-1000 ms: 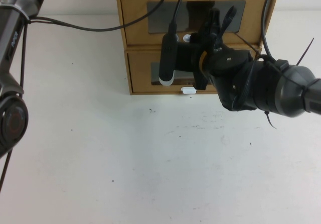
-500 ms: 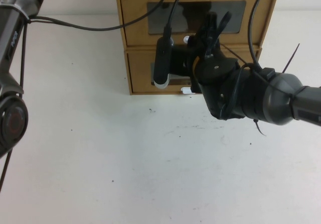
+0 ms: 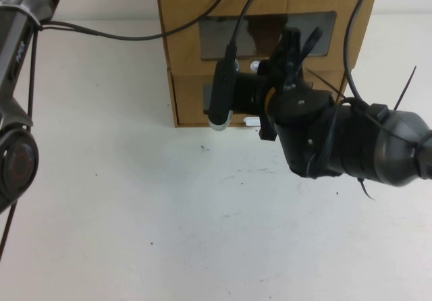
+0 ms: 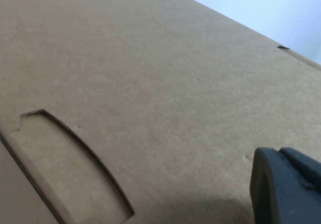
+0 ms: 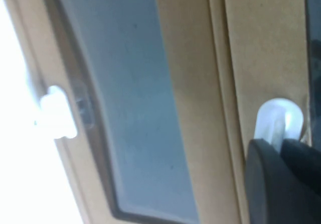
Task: Open the shoe box
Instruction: 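Pull the top drawer of the cardboard box fully open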
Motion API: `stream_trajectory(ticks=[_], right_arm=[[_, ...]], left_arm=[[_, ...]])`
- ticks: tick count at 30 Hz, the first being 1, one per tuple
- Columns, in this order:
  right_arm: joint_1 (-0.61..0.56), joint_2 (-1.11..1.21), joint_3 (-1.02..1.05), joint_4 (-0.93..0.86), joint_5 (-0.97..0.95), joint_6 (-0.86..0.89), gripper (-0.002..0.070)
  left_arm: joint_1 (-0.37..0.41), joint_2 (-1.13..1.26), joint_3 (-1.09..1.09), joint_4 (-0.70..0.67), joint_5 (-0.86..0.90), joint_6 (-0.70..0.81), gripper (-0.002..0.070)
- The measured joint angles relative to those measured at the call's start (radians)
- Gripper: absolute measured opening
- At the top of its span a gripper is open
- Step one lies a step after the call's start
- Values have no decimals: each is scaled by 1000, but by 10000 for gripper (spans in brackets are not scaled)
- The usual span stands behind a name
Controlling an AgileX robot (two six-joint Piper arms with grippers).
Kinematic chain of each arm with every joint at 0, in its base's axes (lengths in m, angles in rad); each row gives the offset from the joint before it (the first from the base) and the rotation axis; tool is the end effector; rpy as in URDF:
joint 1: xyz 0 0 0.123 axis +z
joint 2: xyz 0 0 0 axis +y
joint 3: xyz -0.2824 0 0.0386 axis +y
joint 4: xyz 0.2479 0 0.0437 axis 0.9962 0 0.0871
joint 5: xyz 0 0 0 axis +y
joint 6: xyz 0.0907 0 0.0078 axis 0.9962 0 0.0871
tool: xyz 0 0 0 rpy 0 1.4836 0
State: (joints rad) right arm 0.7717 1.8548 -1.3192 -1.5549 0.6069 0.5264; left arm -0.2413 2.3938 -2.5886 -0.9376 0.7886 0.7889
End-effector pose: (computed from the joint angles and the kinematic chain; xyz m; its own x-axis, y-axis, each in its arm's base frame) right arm 0.3363 0.2547 0.2612 0.0115 -0.9684 -0.2491 -0.3789 0.2263 -0.8974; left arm 0.5121 -0.1797 0.3587 -0.2275 0.0761 -0.9708 0.7390 0.6627 -0.1213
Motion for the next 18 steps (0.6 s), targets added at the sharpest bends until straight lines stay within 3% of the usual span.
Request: stream_trajectory(ticks=[18], right_arm=[[147, -59, 50, 198, 192, -34, 8]], left_arm=[[2, 0, 0, -12, 17, -31, -7]])
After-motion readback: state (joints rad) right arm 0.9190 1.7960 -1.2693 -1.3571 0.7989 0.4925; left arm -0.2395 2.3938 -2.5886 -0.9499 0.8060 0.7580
